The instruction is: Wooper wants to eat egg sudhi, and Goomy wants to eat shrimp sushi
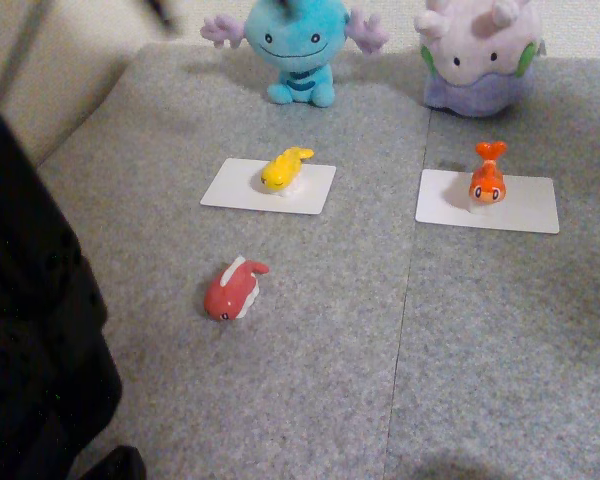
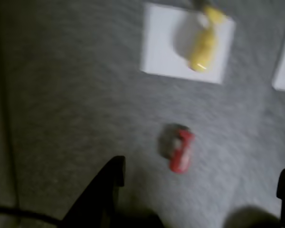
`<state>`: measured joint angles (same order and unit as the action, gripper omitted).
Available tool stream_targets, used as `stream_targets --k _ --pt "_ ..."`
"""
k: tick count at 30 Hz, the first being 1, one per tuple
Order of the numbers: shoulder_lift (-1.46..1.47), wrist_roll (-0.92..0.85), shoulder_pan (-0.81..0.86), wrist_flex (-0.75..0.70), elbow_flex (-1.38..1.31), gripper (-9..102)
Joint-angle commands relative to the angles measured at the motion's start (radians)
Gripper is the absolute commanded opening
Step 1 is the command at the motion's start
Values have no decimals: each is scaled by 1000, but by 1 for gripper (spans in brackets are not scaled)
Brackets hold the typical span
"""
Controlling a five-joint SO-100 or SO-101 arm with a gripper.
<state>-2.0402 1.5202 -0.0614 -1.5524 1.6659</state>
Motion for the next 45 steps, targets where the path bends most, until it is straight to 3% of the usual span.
stream_targets --k 1,11,16,30,45 --pt "-302 49 -69 109 224 37" --pt "-752 57 -78 491 1023 37" --pt "-922 57 -77 586 1262 37" --pt "-1197 51 -58 511 1401 37" --pt "-1253 49 -61 471 1405 37"
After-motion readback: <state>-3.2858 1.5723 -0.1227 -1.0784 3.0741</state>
